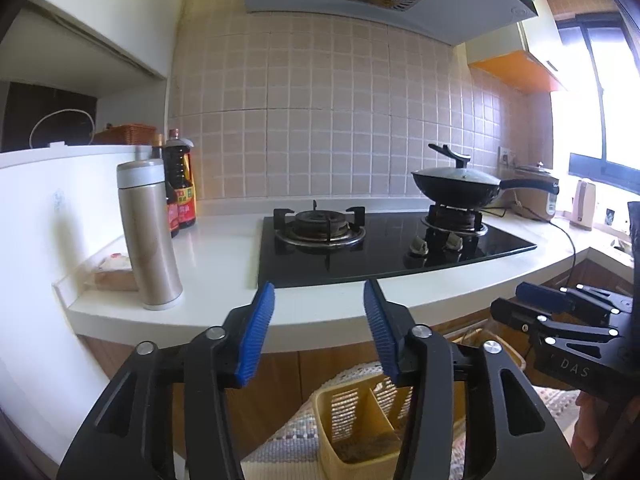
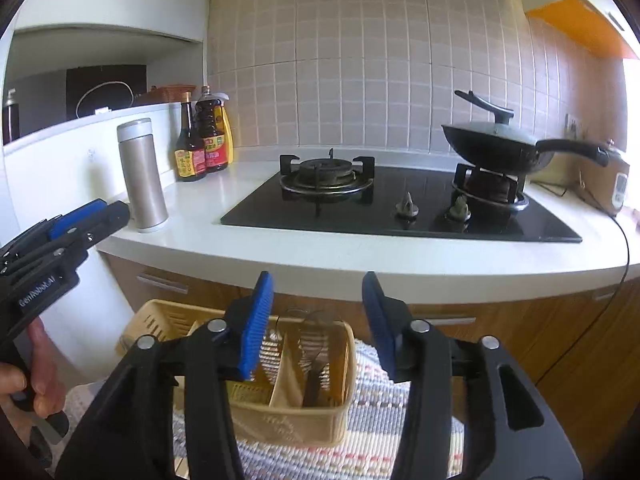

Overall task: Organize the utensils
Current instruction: 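Carry both clear spoons over the yellow basket and open both tools to drop them, then grasp the black plastic spoon with the left tool while the right tool grasps a clear spoon, then lift the black spoon with the left tool while the right tool lifts the clear spoon toward the basket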

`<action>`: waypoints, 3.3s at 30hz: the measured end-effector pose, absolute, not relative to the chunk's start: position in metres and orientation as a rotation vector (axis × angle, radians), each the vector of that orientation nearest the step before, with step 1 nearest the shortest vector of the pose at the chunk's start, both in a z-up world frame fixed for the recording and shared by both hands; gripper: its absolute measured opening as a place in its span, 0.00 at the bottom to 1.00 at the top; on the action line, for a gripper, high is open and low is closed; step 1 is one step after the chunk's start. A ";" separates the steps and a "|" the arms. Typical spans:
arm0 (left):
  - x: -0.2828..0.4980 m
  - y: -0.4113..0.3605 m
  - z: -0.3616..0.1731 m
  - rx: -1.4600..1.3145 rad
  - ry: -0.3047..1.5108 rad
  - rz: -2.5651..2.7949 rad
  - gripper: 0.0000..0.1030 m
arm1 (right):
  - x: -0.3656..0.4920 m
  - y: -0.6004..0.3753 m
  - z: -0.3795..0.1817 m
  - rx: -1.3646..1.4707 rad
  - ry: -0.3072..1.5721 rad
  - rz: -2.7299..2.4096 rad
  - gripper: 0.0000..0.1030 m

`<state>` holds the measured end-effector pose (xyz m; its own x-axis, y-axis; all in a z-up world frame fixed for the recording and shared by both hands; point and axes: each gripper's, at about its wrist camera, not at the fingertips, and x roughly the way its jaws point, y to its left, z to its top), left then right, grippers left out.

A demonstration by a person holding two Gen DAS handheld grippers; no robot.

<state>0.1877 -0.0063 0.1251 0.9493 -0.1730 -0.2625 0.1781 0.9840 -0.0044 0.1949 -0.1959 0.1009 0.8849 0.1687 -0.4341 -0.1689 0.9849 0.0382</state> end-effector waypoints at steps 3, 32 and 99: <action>0.174 -0.001 0.134 -0.003 0.265 -0.194 0.49 | 0.186 -0.199 0.103 0.008 0.470 0.182 0.42; 0.058 -0.063 -0.009 0.094 1.063 -0.520 0.53 | 0.106 -0.233 -0.004 0.051 1.175 0.171 0.32; 0.085 -0.138 -0.077 0.323 1.141 -0.426 0.33 | 0.093 -0.210 -0.067 -0.064 1.352 0.193 0.10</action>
<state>0.0852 -0.1377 -0.0771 0.3513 -0.1607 -0.9224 0.4827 0.8752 0.0313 0.0933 -0.2104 -0.0669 0.2039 0.1010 -0.9738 -0.1749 0.9824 0.0653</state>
